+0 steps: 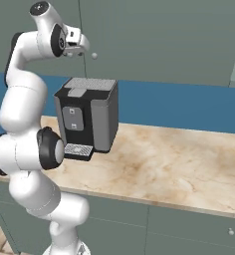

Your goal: Open the cabinet and move the ladle to the pot. Then close the cabinet.

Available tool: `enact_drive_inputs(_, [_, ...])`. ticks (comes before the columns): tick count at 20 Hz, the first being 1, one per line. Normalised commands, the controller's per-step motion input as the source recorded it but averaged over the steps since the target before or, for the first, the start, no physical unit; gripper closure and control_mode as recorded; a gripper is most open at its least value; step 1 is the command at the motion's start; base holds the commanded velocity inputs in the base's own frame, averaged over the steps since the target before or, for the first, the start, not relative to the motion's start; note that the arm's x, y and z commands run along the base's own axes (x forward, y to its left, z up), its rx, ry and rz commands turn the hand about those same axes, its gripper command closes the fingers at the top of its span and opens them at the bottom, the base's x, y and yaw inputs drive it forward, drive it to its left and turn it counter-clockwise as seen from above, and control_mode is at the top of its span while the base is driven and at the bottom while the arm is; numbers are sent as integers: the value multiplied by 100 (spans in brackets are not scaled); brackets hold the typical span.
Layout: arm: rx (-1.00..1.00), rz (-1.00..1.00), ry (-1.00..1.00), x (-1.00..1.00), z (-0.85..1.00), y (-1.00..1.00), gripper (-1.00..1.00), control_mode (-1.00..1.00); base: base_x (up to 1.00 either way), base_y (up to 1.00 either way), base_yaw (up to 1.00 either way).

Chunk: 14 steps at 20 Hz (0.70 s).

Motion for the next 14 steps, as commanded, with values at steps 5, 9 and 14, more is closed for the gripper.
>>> enact_drive_inputs(5, [0,0,0,0,-34,31,100,-100,0,0,0])
enact_drive_inputs(9, [0,-3,0,-23,-31,61,100,-100,0,0,0])
enact_drive_inputs(14, [0,-2,0,-87,-5,71,100,-100,0,0,0])
